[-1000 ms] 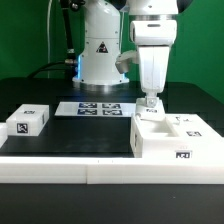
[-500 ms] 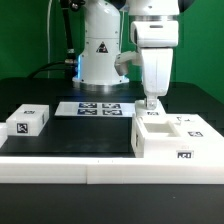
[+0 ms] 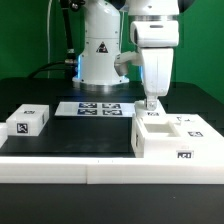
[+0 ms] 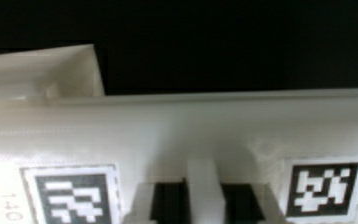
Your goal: Assemble cabinet
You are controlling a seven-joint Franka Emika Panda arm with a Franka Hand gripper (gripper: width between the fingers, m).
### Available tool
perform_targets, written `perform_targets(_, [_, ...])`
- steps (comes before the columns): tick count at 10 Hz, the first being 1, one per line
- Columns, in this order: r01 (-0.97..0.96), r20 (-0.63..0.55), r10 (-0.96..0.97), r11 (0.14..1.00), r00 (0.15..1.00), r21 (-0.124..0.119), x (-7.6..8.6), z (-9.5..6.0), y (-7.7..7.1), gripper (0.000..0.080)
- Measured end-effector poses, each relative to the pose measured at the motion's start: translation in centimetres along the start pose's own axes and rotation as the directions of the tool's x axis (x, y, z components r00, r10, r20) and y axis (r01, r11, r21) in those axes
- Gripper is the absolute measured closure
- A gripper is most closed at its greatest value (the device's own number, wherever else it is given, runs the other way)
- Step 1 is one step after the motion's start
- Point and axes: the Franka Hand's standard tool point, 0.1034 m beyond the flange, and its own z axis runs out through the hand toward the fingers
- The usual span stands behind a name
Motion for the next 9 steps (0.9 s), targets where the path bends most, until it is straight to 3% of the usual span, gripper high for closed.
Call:
perform_targets(3, [0.016, -0.009, -0.016, 1.000, 1.000, -0.017, 0.0, -0.1, 3.1, 0.0729])
perform_targets(5, [0.012, -0.006, -0.012, 1.000, 1.000, -0.008, 0.0, -0.2, 4.9, 0.0729])
perform_targets(8, [0.023, -0.017, -0.024, 0.999, 1.000, -0.031, 0.1, -0.2, 7.4, 0.0729])
perform_targets(9, [0.026, -0.017, -0.026, 0.999, 1.000, -0.029, 0.1, -0.2, 7.7, 0.0729])
